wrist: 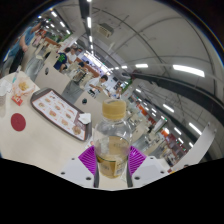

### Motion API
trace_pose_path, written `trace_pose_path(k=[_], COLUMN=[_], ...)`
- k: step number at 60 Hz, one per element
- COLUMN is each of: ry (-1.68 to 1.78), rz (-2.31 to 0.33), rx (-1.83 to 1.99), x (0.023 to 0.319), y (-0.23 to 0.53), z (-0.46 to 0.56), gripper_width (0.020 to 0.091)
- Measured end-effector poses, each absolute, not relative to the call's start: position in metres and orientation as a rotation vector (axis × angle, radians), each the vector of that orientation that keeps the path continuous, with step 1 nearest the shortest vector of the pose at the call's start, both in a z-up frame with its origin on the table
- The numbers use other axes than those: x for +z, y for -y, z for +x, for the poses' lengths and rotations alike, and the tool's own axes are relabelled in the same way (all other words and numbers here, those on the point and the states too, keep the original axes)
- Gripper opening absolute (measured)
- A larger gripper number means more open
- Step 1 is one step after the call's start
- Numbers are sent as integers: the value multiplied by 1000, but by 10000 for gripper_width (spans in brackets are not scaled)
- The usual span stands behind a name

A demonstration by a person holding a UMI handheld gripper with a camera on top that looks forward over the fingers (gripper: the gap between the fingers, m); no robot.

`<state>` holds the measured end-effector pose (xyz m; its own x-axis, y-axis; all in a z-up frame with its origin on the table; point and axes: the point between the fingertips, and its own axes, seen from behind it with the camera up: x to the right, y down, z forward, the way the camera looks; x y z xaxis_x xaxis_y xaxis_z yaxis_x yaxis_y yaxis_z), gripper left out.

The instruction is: Pour water

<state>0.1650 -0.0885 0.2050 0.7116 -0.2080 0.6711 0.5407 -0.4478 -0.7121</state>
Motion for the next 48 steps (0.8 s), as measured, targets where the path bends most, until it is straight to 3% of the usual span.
trace_pose_path(k=[9,14,21,32,48], ry=[584,769,1029,1430,1614], rz=[-1655,-1566,-1400,-1189,-1097], rx=[-1149,-1250,-1391,-1541,-1539], x=[259,260,247,187,143], y=[39,13,-15,-38,-45], z=[57,-9,-94,-178,-220], gripper_width=[366,366,367,371,370])
